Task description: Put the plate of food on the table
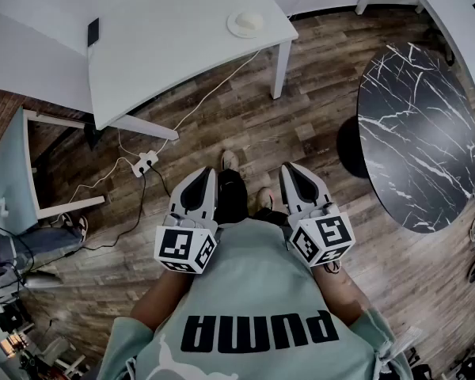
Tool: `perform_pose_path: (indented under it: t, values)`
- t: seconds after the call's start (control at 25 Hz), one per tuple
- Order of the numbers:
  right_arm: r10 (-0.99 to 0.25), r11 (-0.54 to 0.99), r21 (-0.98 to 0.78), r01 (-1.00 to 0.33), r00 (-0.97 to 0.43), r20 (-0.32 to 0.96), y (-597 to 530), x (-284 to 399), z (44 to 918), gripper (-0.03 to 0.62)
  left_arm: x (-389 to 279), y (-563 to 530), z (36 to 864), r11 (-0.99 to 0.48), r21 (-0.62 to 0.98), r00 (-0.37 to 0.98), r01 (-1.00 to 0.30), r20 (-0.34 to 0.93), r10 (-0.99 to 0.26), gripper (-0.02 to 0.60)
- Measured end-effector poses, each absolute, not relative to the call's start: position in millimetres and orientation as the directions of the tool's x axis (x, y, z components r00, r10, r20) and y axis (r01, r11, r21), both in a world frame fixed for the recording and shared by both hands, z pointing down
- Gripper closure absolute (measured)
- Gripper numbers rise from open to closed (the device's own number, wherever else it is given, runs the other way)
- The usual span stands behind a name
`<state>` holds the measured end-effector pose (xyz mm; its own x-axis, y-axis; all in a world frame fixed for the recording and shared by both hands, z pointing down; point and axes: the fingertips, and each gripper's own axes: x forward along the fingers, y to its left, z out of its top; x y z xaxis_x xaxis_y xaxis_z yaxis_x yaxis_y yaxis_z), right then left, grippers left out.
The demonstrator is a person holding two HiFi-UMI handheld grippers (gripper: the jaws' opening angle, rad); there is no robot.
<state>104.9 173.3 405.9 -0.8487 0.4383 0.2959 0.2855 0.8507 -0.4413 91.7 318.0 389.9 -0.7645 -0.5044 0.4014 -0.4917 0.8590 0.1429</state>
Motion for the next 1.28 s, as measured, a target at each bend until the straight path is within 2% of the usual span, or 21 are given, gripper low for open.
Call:
perform_pose_path:
  t: [0.36,0.64,0.96,1.28]
  values:
    - [0.38,0.882,-0.41,0.235,-0.868,0.321,161.3,53.7,407.7,0.589,30.5,304.0,397.9,0.824,0.185,-0.737,-0.535,0.375,-0.563,0.578]
    - [0.354,0.902,-0.38,0.207,-0.857,0.375,175.8,-7.3,410.5,0.589,-44.7,320.1,404.0,0.812,0.244,-0.726,-0.53,0.364,-0.583,0.578]
    - [0.29,0.931,-0.324,0.168,-0.878,0.38,187.8,-91.4,386.6,0.589,-130.9,325.4,393.4,0.758,0.303,-0.694,-0.577,0.307,-0.651,0.578]
    - [0.209,0.953,-0.285,0.098,-0.896,0.393,202.6,-141.7,366.8,0.589,-189.3,342.8,370.0,0.704,0.328,-0.656,-0.63,0.261,-0.709,0.578]
